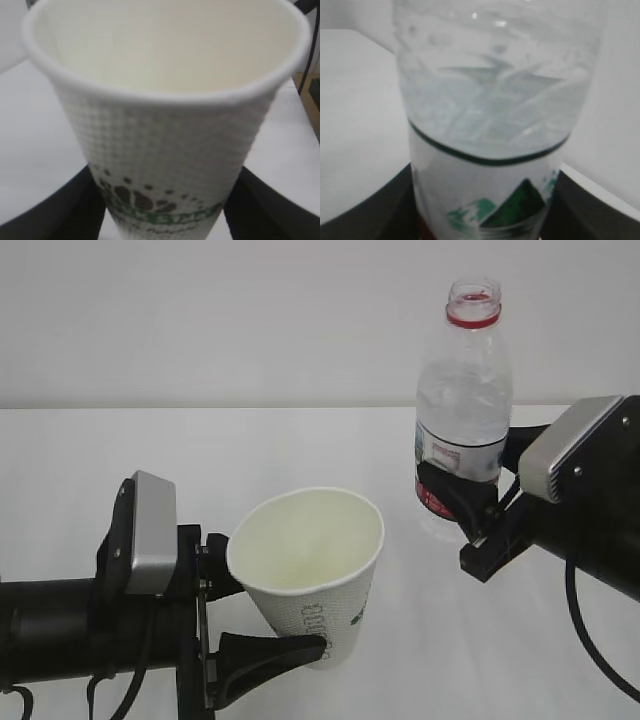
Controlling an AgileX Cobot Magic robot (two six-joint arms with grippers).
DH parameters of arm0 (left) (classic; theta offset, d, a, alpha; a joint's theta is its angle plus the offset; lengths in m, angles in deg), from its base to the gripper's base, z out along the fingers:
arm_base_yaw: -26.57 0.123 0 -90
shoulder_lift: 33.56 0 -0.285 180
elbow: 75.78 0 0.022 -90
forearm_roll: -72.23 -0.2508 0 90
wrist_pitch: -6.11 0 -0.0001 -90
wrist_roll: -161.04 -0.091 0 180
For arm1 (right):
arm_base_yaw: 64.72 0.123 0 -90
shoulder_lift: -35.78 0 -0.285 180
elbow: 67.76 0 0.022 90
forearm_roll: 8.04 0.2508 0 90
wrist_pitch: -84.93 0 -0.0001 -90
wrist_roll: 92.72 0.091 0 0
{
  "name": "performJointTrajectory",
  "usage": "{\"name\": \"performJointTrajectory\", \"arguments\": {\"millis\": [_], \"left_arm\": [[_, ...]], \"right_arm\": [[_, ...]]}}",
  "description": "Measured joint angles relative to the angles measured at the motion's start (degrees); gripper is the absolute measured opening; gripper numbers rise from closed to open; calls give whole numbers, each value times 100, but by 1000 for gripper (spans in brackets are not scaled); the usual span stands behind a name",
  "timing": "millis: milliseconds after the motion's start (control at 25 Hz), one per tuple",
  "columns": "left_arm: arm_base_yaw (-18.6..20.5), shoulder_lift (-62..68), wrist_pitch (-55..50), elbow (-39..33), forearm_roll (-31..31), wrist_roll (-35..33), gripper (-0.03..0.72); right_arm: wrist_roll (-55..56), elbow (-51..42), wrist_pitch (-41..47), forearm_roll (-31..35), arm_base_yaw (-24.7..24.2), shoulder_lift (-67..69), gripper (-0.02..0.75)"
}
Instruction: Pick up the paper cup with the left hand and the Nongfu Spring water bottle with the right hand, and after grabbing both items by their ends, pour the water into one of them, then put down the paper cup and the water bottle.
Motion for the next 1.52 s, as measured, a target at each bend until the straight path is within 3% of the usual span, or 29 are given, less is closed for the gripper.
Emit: {"name": "performJointTrajectory", "arguments": {"millis": [440, 600, 1280, 1520], "left_arm": [[0, 0, -108, 0, -267, 0, 501], [0, 0, -114, 0, -287, 0, 501], [0, 0, -85, 0, -33, 0, 501], [0, 0, -75, 0, -23, 0, 499]], "right_arm": [[-442, 0, 93, -418, 0, -13, 452], [-621, 99, 520, -523, 0, -133, 452], [-1836, 340, 1004, -626, 0, -635, 452], [-2388, 340, 1059, -356, 0, -635, 452]]}}
